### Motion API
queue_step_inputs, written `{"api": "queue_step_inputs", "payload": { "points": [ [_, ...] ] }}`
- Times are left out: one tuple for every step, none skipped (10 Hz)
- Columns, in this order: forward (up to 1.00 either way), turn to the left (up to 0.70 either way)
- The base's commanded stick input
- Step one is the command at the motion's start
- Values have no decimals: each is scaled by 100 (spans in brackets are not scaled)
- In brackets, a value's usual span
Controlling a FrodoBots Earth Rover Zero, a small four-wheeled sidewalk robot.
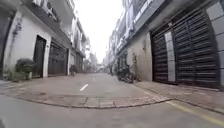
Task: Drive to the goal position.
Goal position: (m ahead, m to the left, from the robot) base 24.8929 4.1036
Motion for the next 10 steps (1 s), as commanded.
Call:
{"api": "queue_step_inputs", "payload": {
  "points": [
    [50,0],
    [50,0],
    [50,0],
    [50,0],
    [50,0],
    [50,0],
    [50,0],
    [50,0],
    [50,-35],
    [50,-50]
  ]
}}
